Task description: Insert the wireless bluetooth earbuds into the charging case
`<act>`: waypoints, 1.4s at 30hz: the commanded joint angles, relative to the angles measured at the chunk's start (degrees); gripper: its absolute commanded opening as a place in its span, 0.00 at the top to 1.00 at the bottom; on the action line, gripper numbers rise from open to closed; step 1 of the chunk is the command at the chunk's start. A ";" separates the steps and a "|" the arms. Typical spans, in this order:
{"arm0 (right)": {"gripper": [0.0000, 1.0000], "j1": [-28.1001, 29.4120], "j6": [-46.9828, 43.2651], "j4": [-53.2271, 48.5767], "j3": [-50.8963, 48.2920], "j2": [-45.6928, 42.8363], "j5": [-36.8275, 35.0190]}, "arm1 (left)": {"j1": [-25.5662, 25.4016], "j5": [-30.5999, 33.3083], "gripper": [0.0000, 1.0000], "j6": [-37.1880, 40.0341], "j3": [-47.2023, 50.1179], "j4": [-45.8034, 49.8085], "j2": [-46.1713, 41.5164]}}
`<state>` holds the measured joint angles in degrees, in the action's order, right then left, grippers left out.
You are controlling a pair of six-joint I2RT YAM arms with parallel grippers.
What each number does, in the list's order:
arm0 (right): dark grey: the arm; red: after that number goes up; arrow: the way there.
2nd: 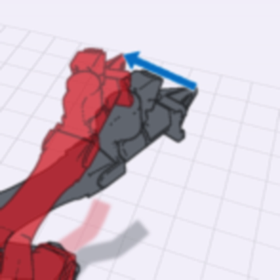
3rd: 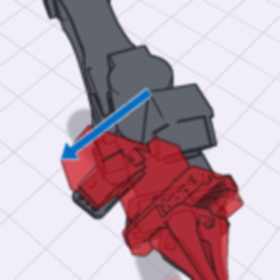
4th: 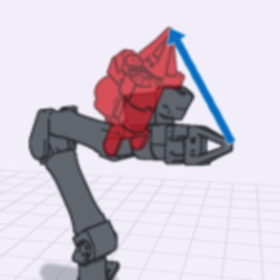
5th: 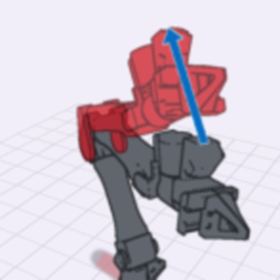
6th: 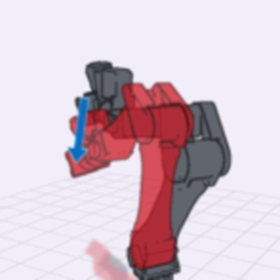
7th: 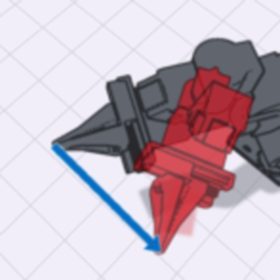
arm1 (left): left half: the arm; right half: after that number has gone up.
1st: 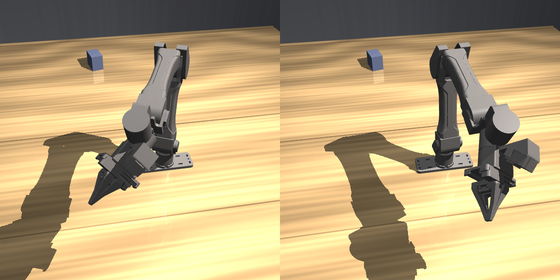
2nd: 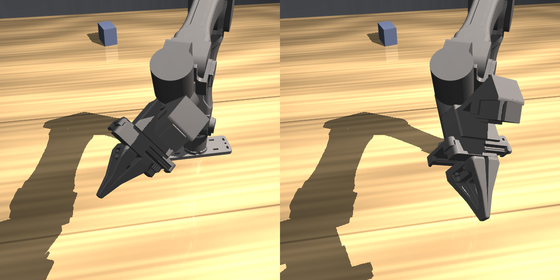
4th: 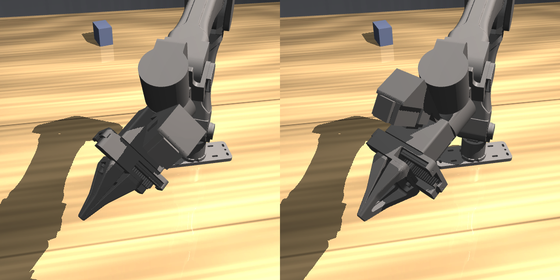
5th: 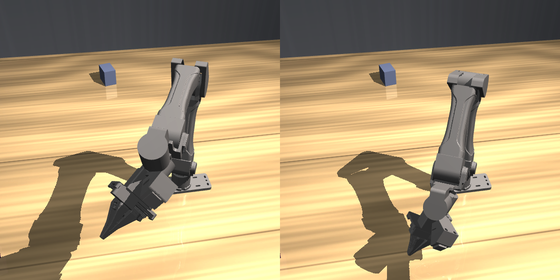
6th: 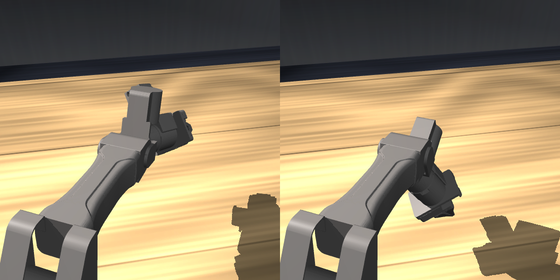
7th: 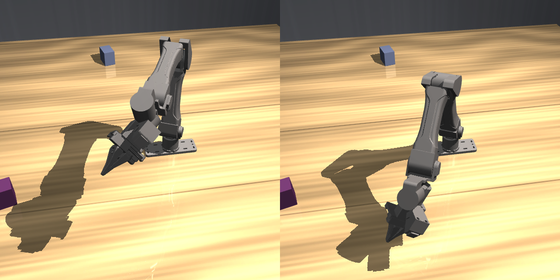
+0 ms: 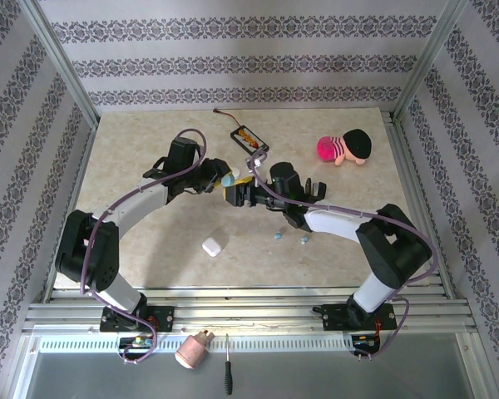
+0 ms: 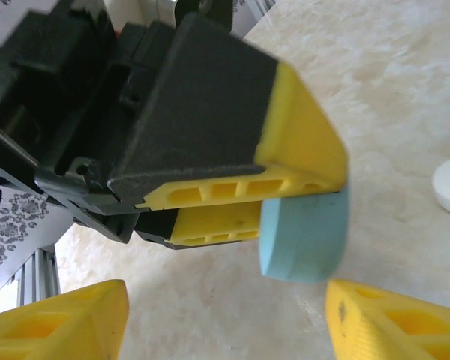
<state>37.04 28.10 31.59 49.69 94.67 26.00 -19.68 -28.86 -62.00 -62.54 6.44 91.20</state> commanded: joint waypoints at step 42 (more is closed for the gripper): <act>0.82 -8.52 9.09 1.82 -0.05 -5.56 8.44 | -1.58 7.76 0.00 13.44 6.72 -22.58 -9.12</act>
<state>29.91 34.87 33.36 50.98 92.82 30.63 -20.67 -25.98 -57.60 -57.82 -4.93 85.91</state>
